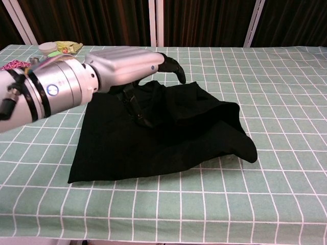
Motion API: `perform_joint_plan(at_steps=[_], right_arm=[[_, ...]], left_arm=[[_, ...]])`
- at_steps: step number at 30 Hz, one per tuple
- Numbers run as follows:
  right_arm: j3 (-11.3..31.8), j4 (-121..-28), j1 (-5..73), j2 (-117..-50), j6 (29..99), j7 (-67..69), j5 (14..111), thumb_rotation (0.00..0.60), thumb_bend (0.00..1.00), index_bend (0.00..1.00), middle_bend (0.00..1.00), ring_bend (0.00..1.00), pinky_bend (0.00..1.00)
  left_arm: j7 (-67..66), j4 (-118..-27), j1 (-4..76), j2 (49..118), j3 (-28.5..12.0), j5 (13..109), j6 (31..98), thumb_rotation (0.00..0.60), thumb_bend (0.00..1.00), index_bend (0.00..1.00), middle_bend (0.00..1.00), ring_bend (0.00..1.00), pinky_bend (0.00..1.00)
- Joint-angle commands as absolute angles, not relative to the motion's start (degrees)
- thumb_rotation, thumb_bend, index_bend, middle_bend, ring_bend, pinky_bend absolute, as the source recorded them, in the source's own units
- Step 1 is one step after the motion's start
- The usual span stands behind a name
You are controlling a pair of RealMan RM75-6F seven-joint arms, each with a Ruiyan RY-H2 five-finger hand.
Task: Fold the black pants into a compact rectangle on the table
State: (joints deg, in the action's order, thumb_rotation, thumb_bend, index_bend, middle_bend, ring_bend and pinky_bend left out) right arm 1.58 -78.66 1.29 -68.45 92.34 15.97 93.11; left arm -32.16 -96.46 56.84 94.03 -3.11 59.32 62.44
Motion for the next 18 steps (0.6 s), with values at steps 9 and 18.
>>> perform_joint_plan(at_steps=[9,18], right_arm=[[1.40,-79.24,0.53,-67.97,93.21,15.62,92.75,0.600,0.30,0.22,0.14,0.10,0.15],[1.20,-78.87,-0.44,-67.99,94.16,16.17,92.40,0.600,0.30,0.22,0.14,0.10,0.15]], left_arm=[[-35.29,-78.97,58.70,107.87,-6.10,62.53,58.34,0.600,0.09,0.31,0.13,0.06,0.17],[-38.00,-72.04,60.50,110.23,-9.32,64.40,58.01,0.600,0.24,0.53,0.20,0.06,0.17]])
